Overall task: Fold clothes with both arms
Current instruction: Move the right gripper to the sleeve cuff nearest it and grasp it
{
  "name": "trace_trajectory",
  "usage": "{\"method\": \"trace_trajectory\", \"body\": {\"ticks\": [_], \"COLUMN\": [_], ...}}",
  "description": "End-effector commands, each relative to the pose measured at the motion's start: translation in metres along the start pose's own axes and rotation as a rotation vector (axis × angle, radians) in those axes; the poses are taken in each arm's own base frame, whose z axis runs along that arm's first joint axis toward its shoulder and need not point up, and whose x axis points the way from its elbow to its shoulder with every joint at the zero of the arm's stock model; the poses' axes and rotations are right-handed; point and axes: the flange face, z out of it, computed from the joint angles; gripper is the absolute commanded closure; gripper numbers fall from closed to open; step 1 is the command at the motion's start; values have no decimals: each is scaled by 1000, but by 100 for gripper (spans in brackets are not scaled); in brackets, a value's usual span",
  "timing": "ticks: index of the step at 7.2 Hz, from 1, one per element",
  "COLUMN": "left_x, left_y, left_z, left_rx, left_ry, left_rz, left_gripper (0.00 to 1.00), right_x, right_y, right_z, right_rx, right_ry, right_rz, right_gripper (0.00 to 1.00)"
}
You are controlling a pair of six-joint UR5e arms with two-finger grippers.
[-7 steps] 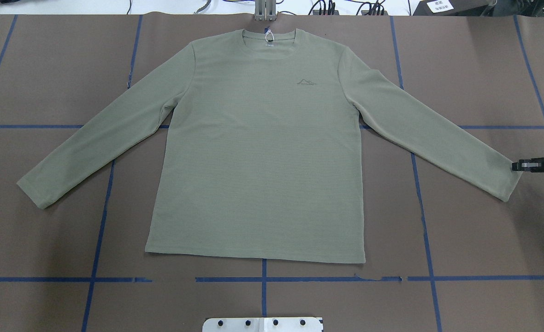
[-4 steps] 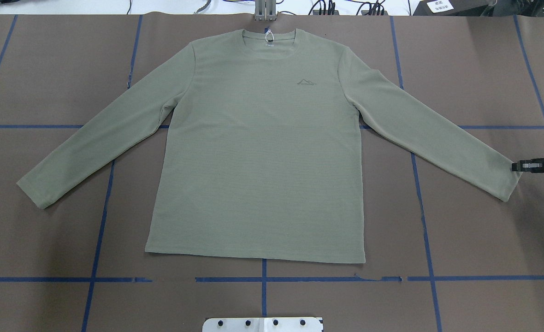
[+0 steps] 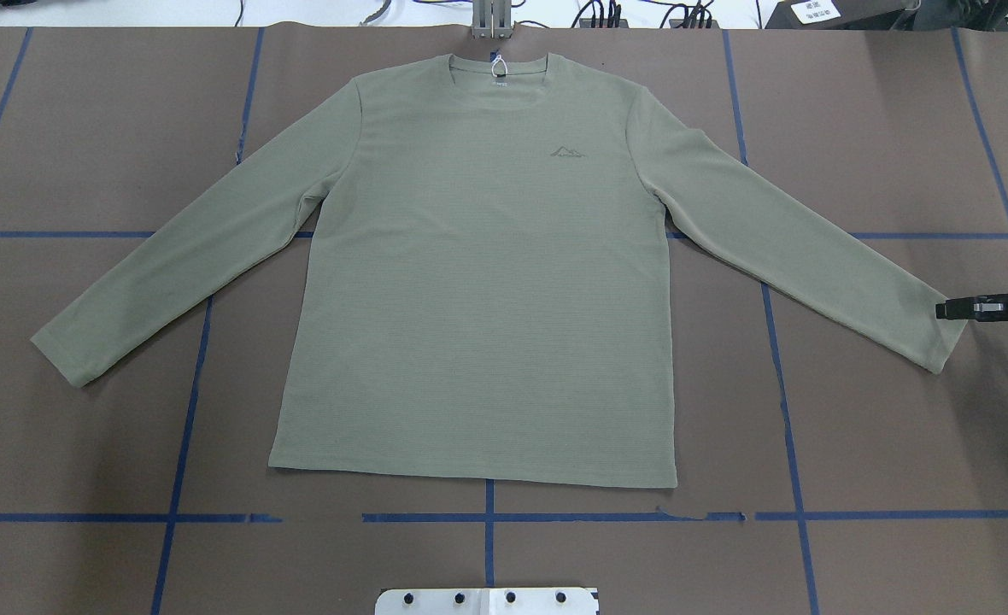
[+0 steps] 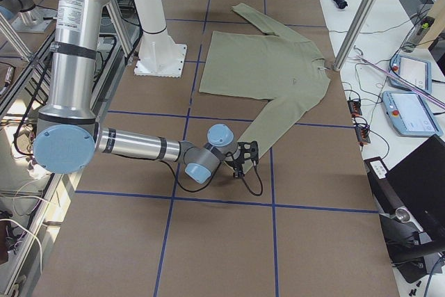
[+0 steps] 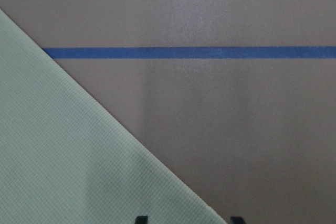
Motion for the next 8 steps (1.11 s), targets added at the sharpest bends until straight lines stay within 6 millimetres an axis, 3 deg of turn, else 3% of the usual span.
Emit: {"method": "trace_trajectory", "body": {"ticks": [1,4,5,7,8], "left_x": [0,0,0,0,0], "left_y": [1,1,1,1,1], "left_z": [0,0,0,0,0], "left_rx": [-1,-1,-1,-1,0], "left_ry": [0,0,0,0,2], "left_rz": [0,2,0,2,3], "left_gripper": [0,0,0,0,0], "right_x": [4,8,7,5,4], "right_y": [1,3,2,2,0], "right_z": [3,6,6,5,3], "right_rx": [-4,-11,-8,-6,1], "right_ry": [9,16,15,13,11], "right_rz": [7,10,9,9,7], "right_gripper": [39,39,47,100,100]}}
